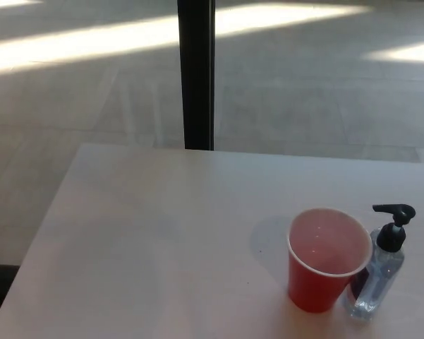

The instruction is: The robot uses its right hand fist to press the hand soap kept in the middle of the table to get liquid hand soap out

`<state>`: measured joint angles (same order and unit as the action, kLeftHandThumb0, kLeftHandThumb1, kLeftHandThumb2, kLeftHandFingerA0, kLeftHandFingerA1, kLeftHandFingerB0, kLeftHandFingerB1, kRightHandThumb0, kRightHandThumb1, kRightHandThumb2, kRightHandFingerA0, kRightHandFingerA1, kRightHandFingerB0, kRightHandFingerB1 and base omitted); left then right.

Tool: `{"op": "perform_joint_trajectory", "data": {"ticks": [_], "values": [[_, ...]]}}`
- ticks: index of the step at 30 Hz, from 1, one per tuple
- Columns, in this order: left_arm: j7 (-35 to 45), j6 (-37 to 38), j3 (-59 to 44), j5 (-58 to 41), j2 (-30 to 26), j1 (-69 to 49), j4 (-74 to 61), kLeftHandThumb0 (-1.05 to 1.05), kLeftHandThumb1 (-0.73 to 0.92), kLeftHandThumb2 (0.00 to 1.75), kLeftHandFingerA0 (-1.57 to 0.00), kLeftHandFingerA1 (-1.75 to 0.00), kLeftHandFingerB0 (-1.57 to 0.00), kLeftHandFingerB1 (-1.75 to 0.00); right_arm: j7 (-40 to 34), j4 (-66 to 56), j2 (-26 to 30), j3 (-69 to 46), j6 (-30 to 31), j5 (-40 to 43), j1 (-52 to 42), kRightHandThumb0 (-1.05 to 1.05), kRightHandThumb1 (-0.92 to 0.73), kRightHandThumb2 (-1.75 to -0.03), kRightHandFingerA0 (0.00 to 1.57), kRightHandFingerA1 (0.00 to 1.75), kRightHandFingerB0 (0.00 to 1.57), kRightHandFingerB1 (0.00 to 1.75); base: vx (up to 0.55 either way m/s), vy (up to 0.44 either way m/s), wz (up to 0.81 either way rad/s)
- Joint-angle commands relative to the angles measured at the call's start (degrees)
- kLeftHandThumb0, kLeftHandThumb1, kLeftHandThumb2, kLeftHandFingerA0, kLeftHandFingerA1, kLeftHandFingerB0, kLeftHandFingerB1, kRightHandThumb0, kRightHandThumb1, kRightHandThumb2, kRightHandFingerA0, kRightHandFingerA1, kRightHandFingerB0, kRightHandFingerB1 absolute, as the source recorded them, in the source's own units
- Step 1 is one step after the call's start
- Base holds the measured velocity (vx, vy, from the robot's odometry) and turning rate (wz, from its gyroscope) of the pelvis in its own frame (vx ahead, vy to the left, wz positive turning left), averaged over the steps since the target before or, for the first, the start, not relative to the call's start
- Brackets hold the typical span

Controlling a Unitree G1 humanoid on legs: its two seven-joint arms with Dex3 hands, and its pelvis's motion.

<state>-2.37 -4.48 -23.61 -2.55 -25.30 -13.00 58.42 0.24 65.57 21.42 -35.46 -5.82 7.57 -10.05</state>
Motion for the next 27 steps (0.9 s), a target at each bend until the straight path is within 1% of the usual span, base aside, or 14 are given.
{"op": "perform_joint_trajectory", "data": {"ticks": [1,2,3,4,7,8,9,11,12,13,14,23,25,27], "values": [[-1.4,-1.5,-2.0,-2.3,-1.6,0.9,2.0,-0.17,0.36,0.80,-0.80,-0.98,-0.55,-0.78,-2.1,0.6,4.6,-5.0,4.1,6.5,1.1,-0.38,-0.65,-0.58,0.78,1.09,0.56,0.55,0.00,0.000,0.00],[-1.5,-1.5,-2.0,-2.3,-1.5,1.2,2.5,-0.16,0.36,0.81,-0.79,-0.97,-0.58,-0.79,-0.9,1.2,6.4,-8.5,7.5,10.0,1.8,-0.41,-0.50,-0.90,0.81,1.11,0.53,0.68,0.00,0.000,0.00],[-1.6,-1.5,-1.9,-2.2,-1.4,1.1,2.2,-0.17,0.37,0.79,-0.78,-0.96,-0.58,-0.78,-2.5,1.7,7.1,-9.7,8.6,10.7,2.6,-0.43,-0.61,-0.62,0.82,1.42,0.66,0.63,0.00,0.000,0.00],[-1.5,-1.3,-2.0,-2.3,-1.3,0.9,2.0,-0.16,0.34,0.87,-0.79,-0.94,-0.55,-0.76,-4.6,2.3,7.6,-11.3,9.2,11.6,3.5,-0.35,-0.66,-0.58,0.30,0.85,0.62,0.70,0.00,0.000,0.00],[-1.3,-1.1,-1.9,-2.3,-1.2,0.7,1.5,-0.18,0.34,0.87,-0.80,-0.94,-0.57,-0.78,-5.7,2.6,9.2,-14.2,11.9,13.2,4.9,-0.42,-0.72,-0.60,0.32,0.58,0.49,0.57,0.00,0.000,0.00],[-1.4,-1.4,-1.9,-2.3,-1.2,0.6,1.1,-0.18,0.33,0.88,-0.81,-0.95,-0.57,-0.78,-6.5,3.1,9.9,-14.3,11.7,12.8,5.6,-0.49,-0.58,-0.90,0.23,0.56,0.49,0.65,0.00,0.000,0.00],[-1.3,-1.4,-1.8,-2.3,-1.2,0.5,1.0,-0.18,0.35,0.85,-0.81,-0.95,-0.59,-0.79,-9.0,3.1,10.7,-15.2,11.1,13.1,7.4,-0.46,-0.71,-0.62,0.14,0.53,0.44,0.54,0.00,0.000,0.00],[-1.4,-1.5,-1.4,-1.9,-1.2,0.4,0.7,-0.18,0.35,0.85,-0.81,-0.95,-0.59,-0.79,-11.6,2.4,11.3,-16.1,10.7,13.4,9.1,-0.46,-0.71,-0.62,0.14,0.53,0.44,0.54,0.00,0.000,0.00],[-1.8,-2.1,-1.7,-2.2,-1.3,0.9,1.2,-0.15,0.35,0.85,-0.80,-0.94,-0.56,-0.77,-11.5,1.3,12.3,-16.9,9.7,14.2,11.0,-0.46,-0.71,-0.61,0.26,0.68,0.04,0.45,0.00,0.000,0.00],[-1.8,-2.2,-1.7,-2.2,-1.5,0.8,1.3,-0.15,0.35,0.85,-0.80,-0.94,-0.56,-0.77,-11.6,1.2,12.3,-17.1,9.6,14.2,11.2,-0.46,-0.71,-0.61,0.26,0.68,0.04,0.45,0.00,0.000,0.00],[-1.5,-1.8,-1.8,-2.3,-1.5,0.7,1.4,-0.18,0.34,0.87,-0.79,-0.93,-0.54,-0.76,-9.0,-0.3,13.5,-16.4,8.5,13.8,13.0,-0.47,-0.75,-0.62,0.00,0.25,0.00,0.23,0.00,0.000,0.00],[-1.7,-0.6,-1.4,-2.4,-1.6,1.0,2.6,-0.18,0.35,0.85,-0.79,-0.93,-0.57,-0.77,-11.7,-23.9,13.2,-16.2,16.2,18.7,27.2,-0.51,-0.76,-0.63,0.01,0.52,0.08,0.33,0.00,0.000,0.00],[-1.9,-1.5,-1.4,-2.5,-1.3,0.6,1.3,-0.18,0.35,0.85,-0.78,-0.93,-0.55,-0.76,-10.0,-27.7,13.5,-14.1,14.9,17.8,29.0,-0.59,-0.78,-0.63,0.45,0.67,0.14,0.37,0.00,0.000,0.00],[-2.2,-2.3,-1.4,-2.5,-1.2,0.6,0.9,-0.18,0.35,0.85,-0.78,-0.93,-0.55,-0.76,-9.6,-29.7,14.0,-13.1,14.1,17.3,30.7,-0.59,-0.78,-0.63,0.45,0.67,0.14,0.37,0.00,0.000,0.00]]}}
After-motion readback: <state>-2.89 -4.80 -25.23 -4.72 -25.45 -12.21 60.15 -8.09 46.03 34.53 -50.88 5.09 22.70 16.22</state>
